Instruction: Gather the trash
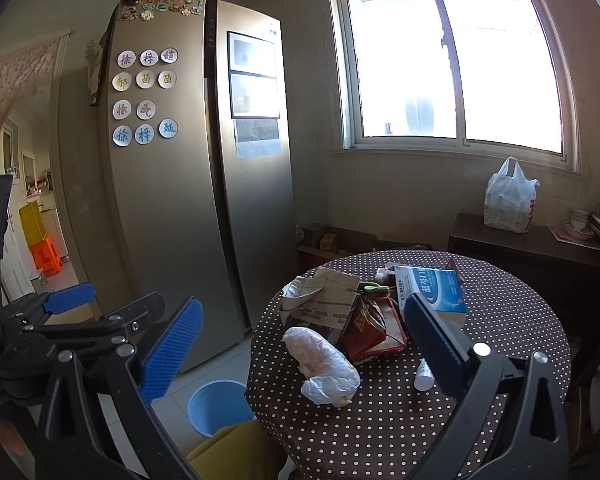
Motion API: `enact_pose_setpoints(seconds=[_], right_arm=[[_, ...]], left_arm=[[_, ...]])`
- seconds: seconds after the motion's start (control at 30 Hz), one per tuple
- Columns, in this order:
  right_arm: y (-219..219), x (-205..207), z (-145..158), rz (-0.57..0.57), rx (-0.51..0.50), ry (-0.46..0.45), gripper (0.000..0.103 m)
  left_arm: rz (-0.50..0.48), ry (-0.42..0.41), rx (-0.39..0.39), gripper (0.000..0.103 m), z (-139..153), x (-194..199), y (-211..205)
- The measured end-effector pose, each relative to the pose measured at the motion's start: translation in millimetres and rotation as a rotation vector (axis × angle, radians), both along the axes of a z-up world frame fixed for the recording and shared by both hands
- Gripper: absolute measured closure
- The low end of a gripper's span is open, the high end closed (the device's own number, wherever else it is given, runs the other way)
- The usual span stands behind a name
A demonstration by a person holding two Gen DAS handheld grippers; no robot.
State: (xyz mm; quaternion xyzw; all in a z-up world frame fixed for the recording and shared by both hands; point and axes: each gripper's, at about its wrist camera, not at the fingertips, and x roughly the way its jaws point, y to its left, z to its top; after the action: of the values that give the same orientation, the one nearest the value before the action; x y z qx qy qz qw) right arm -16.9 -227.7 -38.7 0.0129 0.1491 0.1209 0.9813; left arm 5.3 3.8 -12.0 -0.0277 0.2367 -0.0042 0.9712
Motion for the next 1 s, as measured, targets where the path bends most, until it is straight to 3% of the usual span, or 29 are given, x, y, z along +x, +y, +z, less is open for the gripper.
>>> enact_pose_setpoints(seconds=[0.57,1.0], right_arm=[[0.5,2.3,-4.2,0.004,0.025,0.019,0.004],[-0.3,17.2,-18.0,-0.001,0.06,0.104,0.004]], left_arm=[[0.003,0.002,0.004,0.006,1.0,0.2,1.4],[0.006,0.052,0.023,0.006,-11.6,14.5,-0.4]])
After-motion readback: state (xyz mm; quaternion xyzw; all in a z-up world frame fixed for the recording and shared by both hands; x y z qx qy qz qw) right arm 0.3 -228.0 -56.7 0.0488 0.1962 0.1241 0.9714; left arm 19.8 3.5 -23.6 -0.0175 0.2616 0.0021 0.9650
